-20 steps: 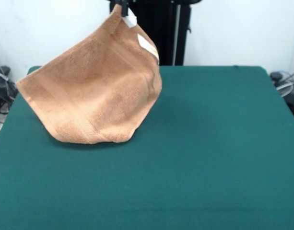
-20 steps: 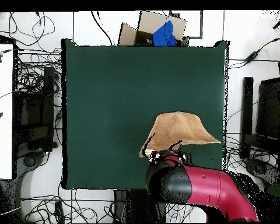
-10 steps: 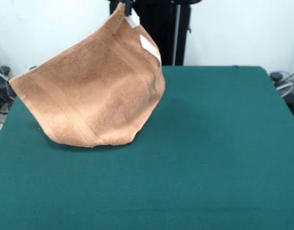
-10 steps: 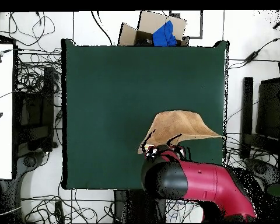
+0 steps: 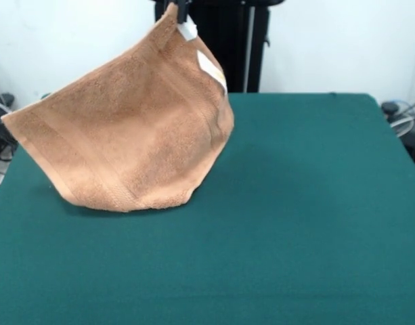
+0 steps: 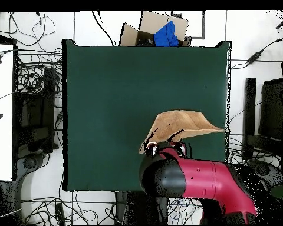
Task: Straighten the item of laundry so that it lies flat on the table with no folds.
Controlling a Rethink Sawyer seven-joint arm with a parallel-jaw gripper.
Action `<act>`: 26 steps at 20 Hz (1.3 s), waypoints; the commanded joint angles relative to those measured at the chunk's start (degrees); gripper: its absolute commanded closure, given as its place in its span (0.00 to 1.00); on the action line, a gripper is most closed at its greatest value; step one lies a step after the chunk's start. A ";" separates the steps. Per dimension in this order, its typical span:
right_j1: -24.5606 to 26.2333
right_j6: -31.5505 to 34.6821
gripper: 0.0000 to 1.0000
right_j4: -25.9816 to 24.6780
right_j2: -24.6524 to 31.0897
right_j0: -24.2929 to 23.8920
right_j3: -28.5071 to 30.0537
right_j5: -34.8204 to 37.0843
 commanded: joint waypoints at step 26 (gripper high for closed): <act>8.16 -0.07 1.00 -2.33 2.50 6.22 -10.32 5.21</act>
